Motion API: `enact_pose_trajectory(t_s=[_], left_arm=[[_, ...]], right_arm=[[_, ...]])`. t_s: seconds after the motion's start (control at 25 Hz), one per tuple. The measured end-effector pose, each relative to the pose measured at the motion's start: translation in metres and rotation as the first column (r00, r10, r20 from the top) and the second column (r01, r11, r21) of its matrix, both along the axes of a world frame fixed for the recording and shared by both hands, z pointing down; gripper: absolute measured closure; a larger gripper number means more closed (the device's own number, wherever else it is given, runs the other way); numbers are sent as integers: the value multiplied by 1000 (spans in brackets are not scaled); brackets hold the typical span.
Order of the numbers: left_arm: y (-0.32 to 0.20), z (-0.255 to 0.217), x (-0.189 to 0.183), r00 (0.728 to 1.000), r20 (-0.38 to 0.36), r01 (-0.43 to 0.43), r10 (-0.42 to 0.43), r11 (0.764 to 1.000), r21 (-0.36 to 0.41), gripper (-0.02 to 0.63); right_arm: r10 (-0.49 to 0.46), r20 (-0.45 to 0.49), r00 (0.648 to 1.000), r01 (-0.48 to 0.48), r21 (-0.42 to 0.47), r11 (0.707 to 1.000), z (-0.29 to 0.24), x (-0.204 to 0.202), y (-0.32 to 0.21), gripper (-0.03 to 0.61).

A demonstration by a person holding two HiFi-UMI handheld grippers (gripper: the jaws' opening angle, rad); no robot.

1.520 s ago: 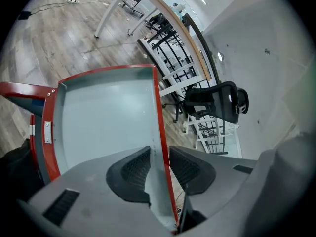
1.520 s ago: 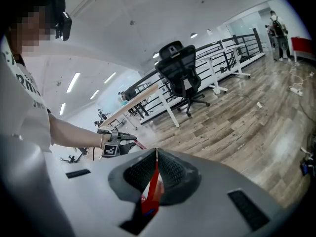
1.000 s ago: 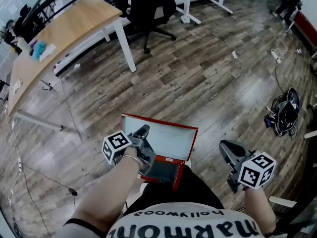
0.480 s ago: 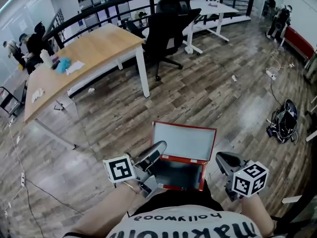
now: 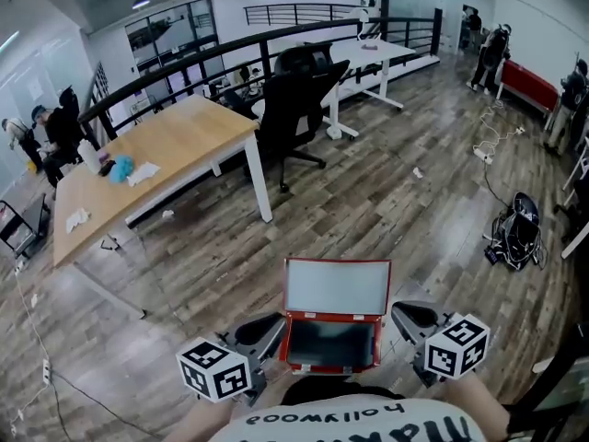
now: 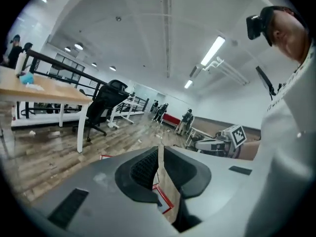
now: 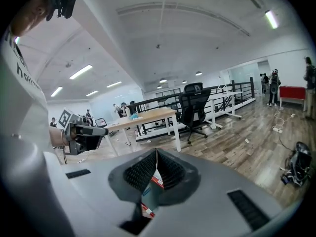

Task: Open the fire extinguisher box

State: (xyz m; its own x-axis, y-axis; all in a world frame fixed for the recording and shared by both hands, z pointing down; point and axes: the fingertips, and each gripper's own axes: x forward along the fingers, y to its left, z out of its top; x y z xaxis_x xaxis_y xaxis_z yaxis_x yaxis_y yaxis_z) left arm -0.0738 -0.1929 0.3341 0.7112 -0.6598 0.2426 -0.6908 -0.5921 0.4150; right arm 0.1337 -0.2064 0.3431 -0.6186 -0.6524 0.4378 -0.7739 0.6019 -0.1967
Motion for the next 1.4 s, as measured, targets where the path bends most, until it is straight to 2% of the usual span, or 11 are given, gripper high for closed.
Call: enact_pose_trajectory(t_s=[0.16, 0.32, 0.4, 0.56, 0.72, 0.84, 1.4], left_arm=[[-6, -5, 5, 998, 44, 45, -47, 998, 47, 575], [1, 0, 13, 996, 75, 36, -38, 999, 28, 575], [1, 6, 15, 996, 88, 29, -30, 999, 12, 575], [-5, 14, 18, 997, 61, 40, -39, 999, -16, 575], [-13, 18, 15, 994, 90, 59, -59, 998, -8, 575], [-18, 19, 11, 993, 84, 86, -84, 996, -20, 575], [-36, 32, 19, 991, 69, 118, -113, 990, -75, 575]], right_arm=[[10, 1, 1000, -10, 13, 1000, -3, 5, 0, 569], [47, 67, 997, -45, -31, 999, -3, 9, -1, 569], [36, 59, 998, -33, -46, 998, 0, 8, -1, 569], [22, 1, 1000, -22, -43, 999, 8, 17, -2, 569], [57, -26, 998, -58, -56, 997, 15, 33, -10, 569], [54, -44, 998, -56, -42, 998, 14, 37, -17, 569], [48, -53, 997, -52, -74, 996, 24, 56, -34, 569]])
